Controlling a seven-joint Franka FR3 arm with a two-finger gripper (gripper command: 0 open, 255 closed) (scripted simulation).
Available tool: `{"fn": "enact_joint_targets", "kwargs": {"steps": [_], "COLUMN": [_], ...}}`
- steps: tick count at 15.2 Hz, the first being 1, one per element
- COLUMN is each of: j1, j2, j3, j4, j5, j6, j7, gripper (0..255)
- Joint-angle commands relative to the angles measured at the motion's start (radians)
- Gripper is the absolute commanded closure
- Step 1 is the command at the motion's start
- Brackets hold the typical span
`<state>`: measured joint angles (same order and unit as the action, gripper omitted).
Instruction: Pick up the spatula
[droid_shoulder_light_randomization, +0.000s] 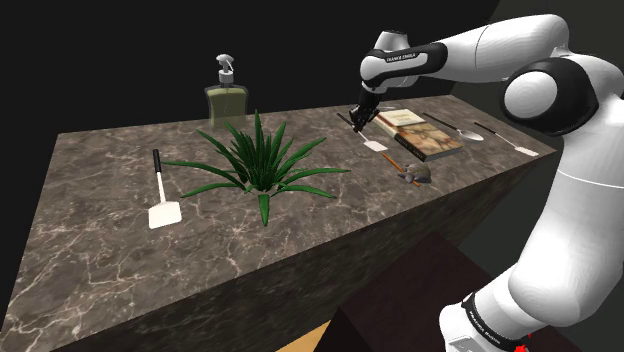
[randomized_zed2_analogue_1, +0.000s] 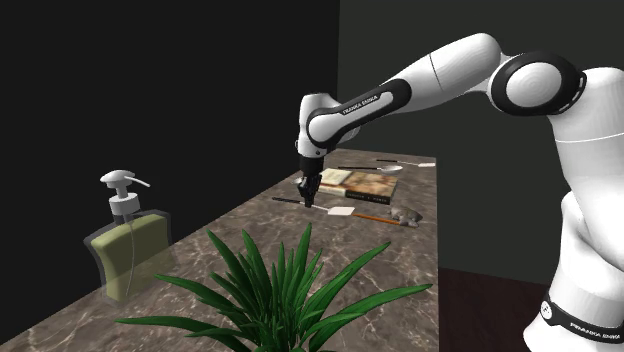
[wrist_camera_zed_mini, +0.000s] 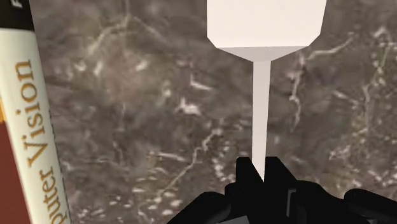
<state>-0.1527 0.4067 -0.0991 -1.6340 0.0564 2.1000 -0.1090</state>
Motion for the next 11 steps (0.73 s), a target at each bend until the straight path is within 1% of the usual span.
{"fn": "enact_joint_targets", "kwargs": {"steps": [1, 6, 11], "j1": [0.0, 0.0, 0.001], "j2": [0.0, 0.0, -0.02], "j3": [0.0, 0.0, -0.001], "j4": [0.0, 0.0, 0.039], "j5": [0.0, 0.0, -0.003], "j6": [0.0, 0.0, -0.059], "j7": [0.0, 0.001, 0.003], "gripper": [255, 255, 255]}}
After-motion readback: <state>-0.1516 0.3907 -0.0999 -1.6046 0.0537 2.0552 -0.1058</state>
